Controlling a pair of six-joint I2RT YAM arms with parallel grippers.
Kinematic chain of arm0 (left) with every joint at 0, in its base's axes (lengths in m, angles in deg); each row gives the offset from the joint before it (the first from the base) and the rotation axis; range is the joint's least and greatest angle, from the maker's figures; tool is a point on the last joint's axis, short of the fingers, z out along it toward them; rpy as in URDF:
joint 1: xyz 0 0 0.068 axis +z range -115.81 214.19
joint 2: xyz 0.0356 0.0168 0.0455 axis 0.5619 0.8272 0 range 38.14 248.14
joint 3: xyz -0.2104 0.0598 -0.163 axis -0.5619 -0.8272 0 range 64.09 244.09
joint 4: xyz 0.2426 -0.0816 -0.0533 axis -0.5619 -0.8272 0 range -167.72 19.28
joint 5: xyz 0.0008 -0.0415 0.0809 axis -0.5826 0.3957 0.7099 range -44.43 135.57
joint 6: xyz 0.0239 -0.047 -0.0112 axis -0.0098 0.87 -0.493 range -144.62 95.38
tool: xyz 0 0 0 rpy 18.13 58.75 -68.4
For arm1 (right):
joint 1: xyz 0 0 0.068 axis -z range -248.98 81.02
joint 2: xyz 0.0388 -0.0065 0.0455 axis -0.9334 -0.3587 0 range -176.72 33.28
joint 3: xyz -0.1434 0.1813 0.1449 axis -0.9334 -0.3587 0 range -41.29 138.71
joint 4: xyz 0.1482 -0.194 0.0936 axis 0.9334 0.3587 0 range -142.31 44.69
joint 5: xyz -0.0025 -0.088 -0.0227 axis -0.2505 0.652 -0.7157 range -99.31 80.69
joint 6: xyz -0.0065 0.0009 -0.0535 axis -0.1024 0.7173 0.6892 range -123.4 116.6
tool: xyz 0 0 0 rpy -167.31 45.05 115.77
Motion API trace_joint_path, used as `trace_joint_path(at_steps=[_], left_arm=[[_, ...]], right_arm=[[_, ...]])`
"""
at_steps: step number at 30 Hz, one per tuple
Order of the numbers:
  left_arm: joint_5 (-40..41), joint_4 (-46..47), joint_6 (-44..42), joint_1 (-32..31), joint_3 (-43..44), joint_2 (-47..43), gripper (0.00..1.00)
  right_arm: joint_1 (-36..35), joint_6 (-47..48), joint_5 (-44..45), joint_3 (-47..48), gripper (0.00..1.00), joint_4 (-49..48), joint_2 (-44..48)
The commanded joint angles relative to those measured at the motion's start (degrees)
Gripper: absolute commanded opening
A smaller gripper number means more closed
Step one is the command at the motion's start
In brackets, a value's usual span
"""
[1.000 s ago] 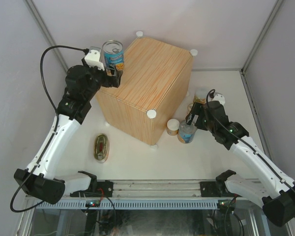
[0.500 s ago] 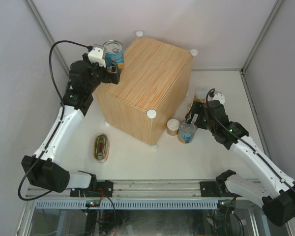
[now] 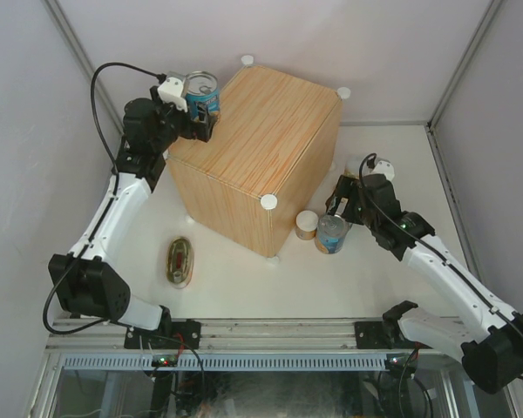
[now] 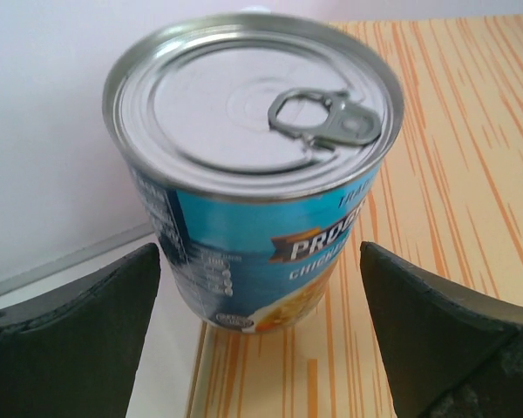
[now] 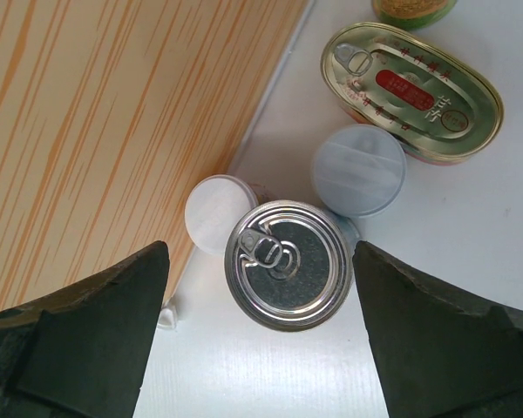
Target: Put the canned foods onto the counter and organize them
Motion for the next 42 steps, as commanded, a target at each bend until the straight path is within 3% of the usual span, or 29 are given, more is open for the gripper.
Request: trace_joint_path(at_steps=[1,7,15,22,36,42], left_arm=[[-3.53,5.27,-1.59,0.44,4.82,1.14,0.99],[-5.16,6.62,-0.70,0.47,7.02,3.87,0.97],[-7.43,9.64,3.68,0.11,10.66,8.11,0.85],[-6.30,10.52,4.51,-2.16,15.79,12.99,0.85],[-1.63,8.59,5.12,-6.16,36.01,28.58,0.86],[-0.62,9.96,6.15,-6.15,40.56,32.99,0.87]], right_arm=[[0.58,1.45,0.02,0.06,0.86,-3.29,-0.27],[0.96,1.68,0.00,-0.24,0.86,-4.10,-0.56],[2.03,2.38,0.02,-0.40,0.86,-4.42,0.16],[3.40,3.00,-1.11,-0.80,0.86,-5.24,0.67],[4.16,3.21,-2.38,-1.92,0.86,-4.70,3.97],[4.15,3.20,-2.96,-2.15,0.86,-3.92,4.53]])
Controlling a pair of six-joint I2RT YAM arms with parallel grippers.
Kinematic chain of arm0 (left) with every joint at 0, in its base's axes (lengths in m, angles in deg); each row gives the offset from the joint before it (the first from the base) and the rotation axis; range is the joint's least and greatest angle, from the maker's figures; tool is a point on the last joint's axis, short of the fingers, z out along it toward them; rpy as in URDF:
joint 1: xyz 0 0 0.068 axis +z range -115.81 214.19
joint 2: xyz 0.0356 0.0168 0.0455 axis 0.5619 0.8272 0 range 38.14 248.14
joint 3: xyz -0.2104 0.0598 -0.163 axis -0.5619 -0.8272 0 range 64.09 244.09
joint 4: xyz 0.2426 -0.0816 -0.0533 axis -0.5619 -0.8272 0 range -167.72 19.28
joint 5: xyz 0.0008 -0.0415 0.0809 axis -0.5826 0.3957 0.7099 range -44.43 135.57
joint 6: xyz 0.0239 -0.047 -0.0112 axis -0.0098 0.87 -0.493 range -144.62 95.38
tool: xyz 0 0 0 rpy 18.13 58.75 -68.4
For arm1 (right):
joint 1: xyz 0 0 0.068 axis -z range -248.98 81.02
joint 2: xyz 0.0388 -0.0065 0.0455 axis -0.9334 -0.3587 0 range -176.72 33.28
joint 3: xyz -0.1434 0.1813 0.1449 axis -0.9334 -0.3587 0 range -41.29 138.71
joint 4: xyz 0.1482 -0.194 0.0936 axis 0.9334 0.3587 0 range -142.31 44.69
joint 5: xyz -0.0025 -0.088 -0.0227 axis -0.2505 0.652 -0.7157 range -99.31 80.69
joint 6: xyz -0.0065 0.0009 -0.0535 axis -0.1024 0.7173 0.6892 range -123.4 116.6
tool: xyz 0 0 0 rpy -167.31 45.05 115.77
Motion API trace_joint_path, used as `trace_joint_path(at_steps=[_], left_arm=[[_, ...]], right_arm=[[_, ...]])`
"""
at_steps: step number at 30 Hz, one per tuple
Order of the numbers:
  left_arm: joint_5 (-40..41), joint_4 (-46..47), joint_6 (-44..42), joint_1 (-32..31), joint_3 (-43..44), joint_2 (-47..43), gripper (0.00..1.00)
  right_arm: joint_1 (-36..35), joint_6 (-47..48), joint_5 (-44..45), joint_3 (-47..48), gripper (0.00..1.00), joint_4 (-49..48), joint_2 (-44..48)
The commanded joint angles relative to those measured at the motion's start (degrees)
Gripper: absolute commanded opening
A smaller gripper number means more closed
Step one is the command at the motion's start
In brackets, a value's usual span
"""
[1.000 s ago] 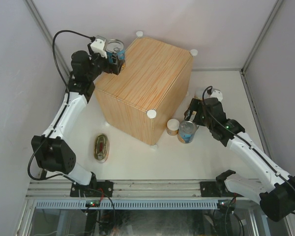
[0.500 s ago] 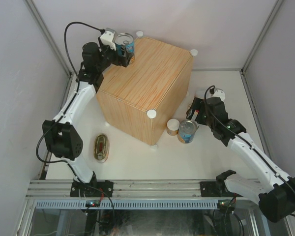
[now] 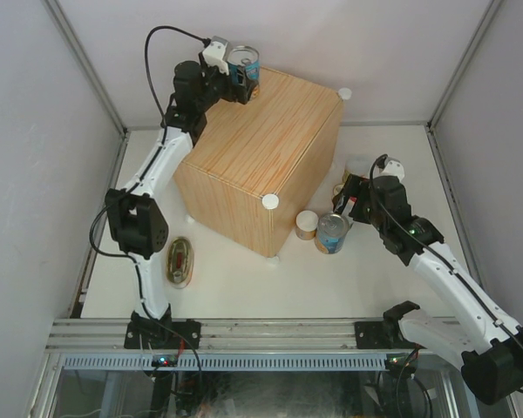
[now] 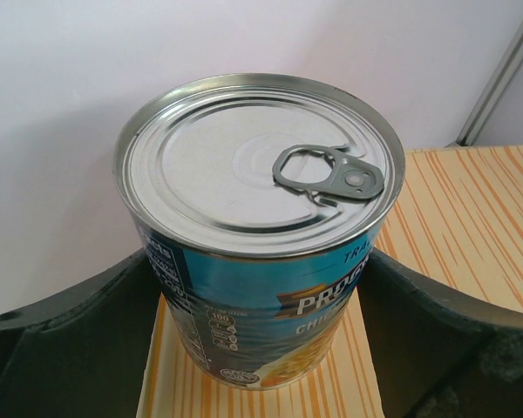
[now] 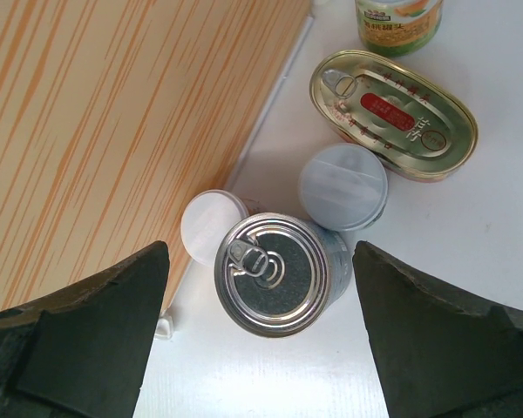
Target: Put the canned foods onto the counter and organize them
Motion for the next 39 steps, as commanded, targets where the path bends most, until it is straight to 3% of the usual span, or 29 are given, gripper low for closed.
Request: trace_joint_path(at_steps=[1,14,20,23,39], left_arm=[[2.10,5.49,1.61,0.17,7.14,1.44,0.86],[4.59,9.52,2.38,-0.89,10.10,6.08,0.89],[5.85,9.98,2.65,-1.27,9.79,5.69,0.95],[6.76,9.98,2.95,-1.44,8.98,4.61,1.00],[8.39,9.89,3.54,-1.71,-4.79,-8.48,1.00]], right_arm=[[0.20,0.76,-0.87,-0.16,0.86,-1.47,0.99],[0.01,1.04,-1.53,-1.31,0.86,-1.45,1.27],[0.01,1.55,-1.71,-1.35,0.86,-1.96,0.93],[0.13,1.79,-1.71,-1.38,0.86,-2.08,0.82],[-0.04,1.10,-0.56,-2.39,0.88,-0.93,2.55]])
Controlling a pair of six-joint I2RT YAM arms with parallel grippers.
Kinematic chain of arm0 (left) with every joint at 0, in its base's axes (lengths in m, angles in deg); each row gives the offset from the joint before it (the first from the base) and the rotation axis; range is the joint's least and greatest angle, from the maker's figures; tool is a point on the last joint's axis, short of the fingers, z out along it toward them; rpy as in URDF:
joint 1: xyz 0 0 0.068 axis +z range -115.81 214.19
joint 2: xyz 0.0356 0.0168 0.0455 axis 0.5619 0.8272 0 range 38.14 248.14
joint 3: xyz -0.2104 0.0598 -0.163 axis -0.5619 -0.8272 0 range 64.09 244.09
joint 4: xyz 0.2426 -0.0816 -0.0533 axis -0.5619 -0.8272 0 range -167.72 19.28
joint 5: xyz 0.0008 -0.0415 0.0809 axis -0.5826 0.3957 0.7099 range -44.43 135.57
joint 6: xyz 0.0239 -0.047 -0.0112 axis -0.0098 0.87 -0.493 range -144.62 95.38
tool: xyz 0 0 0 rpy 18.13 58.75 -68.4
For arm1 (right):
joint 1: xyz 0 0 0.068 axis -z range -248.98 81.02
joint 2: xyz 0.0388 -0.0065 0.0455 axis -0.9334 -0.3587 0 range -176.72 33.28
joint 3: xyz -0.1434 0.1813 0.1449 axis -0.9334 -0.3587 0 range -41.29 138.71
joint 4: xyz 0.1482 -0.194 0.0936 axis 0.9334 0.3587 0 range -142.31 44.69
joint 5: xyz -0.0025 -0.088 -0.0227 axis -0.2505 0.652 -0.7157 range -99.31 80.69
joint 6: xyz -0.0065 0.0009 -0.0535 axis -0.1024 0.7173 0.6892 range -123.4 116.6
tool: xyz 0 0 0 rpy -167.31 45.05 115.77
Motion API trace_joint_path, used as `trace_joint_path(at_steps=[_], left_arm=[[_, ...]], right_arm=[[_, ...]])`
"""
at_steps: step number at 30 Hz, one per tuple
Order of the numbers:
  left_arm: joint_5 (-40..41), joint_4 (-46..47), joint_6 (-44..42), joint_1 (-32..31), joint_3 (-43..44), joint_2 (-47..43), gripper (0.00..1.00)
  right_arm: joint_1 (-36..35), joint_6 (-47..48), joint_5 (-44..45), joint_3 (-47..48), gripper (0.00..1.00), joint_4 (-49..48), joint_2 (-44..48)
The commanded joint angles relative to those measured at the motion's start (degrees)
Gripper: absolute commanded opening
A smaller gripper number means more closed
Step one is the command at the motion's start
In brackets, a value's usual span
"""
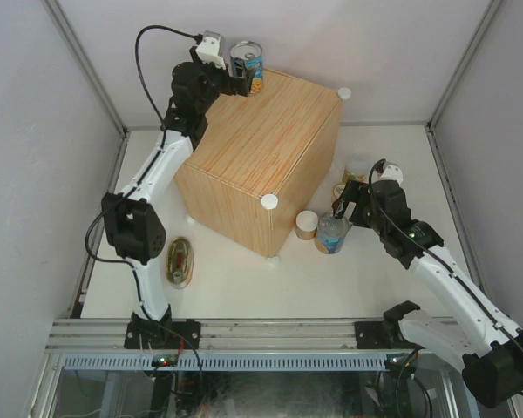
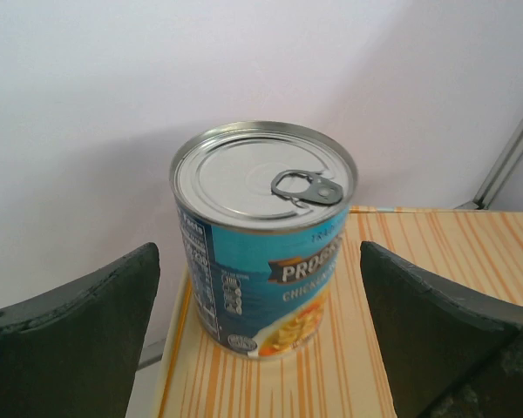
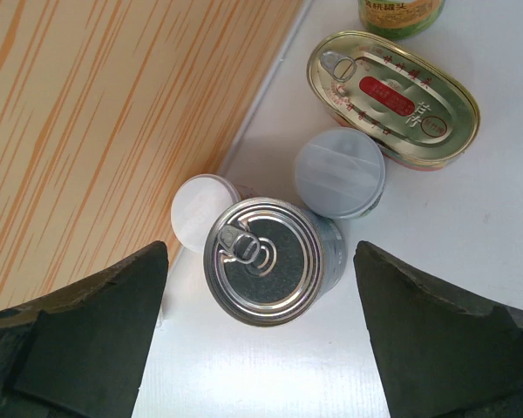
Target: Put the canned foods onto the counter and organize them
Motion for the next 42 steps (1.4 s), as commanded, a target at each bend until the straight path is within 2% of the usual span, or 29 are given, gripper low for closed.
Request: trace_joint_path(at_steps=[1,9,26,34,42], left_arm=[[0.68,2.26,0.75,-0.11,-4.85,-8.77,1.00],[1.31,1.75,3.43,-0.64,-17.23,-21.34,1.00],[6.45,-11.74,6.67,-5.57,-39.87,-51.61,1.00],[7.20,-13.47,7.76,-7.34,-44.82,-58.07,1.00],[7.29,-14.48,6.87,-7.97,-45.73,-59.68,1.00]], right_arm=[[-0.08,0.11,0.64,-0.57,0.88,-1.06,1.67],[-1.66,-1.13,1.91,-0.74,0.87,-0.96,0.95],[-10.01,-5.48,8.81,3.10,0.87,2.25,-9.81],[-10.07,-5.56,9.29,3.86,0.88,3.82,-13.89],[-11.47,-5.21,10.07,6.45,0.88,5.12,-18.20]])
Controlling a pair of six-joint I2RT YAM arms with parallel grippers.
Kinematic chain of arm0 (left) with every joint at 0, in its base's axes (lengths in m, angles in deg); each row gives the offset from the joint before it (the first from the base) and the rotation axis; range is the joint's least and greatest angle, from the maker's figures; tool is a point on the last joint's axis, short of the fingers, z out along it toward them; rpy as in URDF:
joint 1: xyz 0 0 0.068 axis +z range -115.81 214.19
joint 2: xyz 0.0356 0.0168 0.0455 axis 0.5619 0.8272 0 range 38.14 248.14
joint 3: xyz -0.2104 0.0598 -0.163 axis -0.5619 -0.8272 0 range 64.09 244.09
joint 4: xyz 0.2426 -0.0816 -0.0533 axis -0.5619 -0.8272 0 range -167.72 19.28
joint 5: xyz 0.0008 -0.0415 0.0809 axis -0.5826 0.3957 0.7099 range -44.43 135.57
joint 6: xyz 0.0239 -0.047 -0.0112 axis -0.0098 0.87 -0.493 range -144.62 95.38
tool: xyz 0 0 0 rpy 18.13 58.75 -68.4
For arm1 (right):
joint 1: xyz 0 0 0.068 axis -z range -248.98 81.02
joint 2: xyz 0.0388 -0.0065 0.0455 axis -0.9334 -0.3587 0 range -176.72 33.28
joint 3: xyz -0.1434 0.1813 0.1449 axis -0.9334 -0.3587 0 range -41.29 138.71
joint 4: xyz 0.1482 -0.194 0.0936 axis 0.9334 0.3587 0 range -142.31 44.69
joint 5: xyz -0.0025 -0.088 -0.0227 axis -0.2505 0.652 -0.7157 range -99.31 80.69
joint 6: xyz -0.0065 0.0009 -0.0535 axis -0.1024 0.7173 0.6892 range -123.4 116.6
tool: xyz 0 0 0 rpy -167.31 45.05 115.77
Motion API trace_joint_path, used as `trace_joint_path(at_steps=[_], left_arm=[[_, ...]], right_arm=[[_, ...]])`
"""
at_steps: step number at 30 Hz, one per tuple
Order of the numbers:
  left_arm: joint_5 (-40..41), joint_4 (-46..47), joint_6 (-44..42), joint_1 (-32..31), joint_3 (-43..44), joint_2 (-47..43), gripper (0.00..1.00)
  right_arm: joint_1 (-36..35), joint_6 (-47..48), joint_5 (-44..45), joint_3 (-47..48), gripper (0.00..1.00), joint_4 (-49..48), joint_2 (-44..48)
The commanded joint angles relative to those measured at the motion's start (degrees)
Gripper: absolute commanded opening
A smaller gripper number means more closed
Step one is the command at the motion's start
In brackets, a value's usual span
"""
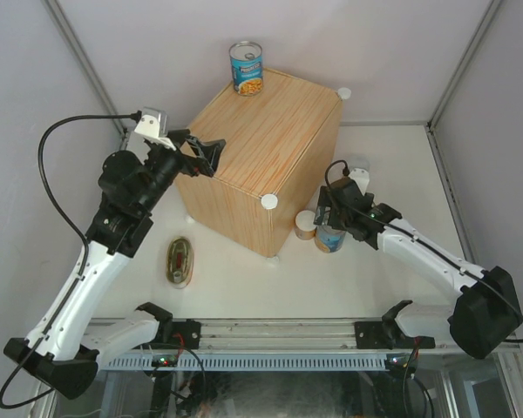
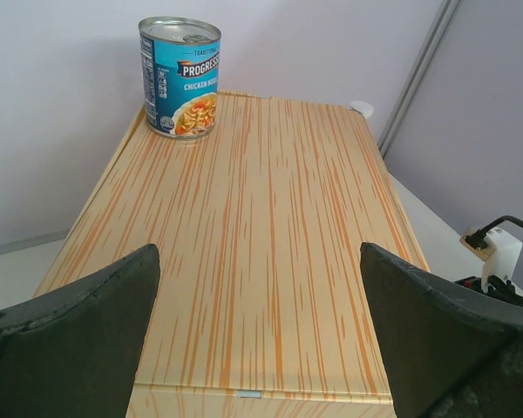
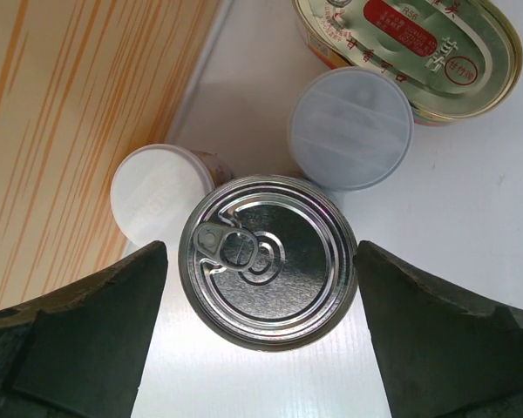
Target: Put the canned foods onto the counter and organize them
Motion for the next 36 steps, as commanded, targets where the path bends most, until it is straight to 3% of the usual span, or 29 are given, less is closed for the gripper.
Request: trace_joint_path(at_steps=[1,10,25,36], left_arm=[[0.40,0.39,0.18,-0.50,-0.83,-1.46,1.00],[0.26,0.37,-0.10,-0.69,-0.32,-1.29,1.00],[2.14,-0.24,-0.80,-1.89,0.37,-0.99,1.00],[3.95,-0.36,-0.90,-4.87,0.23,-0.55,1.00]], right_arm=[[-1.42,-0.56,0.35,2.54,0.89,1.81,-2.09],[-3.49,-0.40,4.70,3.69,0.95,4.75,0.14],[-3.49,0.85,7.65,4.48,0.96,7.34,2.12],[-3.49,2.18,5.45,3.05,0.99,5.56,2.47]])
